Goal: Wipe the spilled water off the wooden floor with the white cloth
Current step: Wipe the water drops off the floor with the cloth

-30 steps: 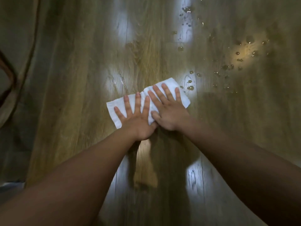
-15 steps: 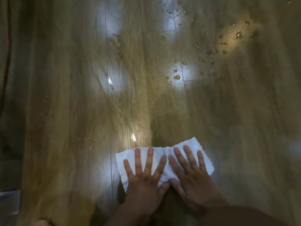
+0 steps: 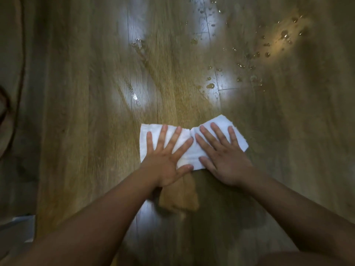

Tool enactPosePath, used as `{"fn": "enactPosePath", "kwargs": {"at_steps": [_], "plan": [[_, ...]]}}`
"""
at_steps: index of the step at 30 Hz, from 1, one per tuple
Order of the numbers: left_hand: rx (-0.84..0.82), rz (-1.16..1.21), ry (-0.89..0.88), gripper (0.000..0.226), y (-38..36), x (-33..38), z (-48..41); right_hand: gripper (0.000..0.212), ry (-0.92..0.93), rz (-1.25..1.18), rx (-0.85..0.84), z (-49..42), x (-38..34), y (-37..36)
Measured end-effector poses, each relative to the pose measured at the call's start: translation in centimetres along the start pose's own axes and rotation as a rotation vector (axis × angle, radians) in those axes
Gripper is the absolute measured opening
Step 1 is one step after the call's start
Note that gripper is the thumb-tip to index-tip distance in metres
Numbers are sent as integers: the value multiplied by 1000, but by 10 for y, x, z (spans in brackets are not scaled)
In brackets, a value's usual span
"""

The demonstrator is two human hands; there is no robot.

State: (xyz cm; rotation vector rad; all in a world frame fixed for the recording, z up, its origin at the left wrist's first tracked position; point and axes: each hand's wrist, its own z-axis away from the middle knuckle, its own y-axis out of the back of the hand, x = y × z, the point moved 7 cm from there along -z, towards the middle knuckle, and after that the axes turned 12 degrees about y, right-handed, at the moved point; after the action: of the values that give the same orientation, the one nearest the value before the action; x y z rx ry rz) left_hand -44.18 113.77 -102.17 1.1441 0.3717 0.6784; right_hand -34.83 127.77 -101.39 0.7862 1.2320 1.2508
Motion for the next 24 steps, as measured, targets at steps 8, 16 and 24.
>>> {"fn": "enactPosePath", "kwargs": {"at_steps": [8,16,24], "plan": [[25,140,165,77,-14,19,40,62,43,28,15,-4,-6,6],[-44,212,195,65,-36,56,112,62,69,-14,-4,84,-23,-14],[-114,159,15,65,-6,91,50,67,-192,-84,24,115,21,-11]]}}
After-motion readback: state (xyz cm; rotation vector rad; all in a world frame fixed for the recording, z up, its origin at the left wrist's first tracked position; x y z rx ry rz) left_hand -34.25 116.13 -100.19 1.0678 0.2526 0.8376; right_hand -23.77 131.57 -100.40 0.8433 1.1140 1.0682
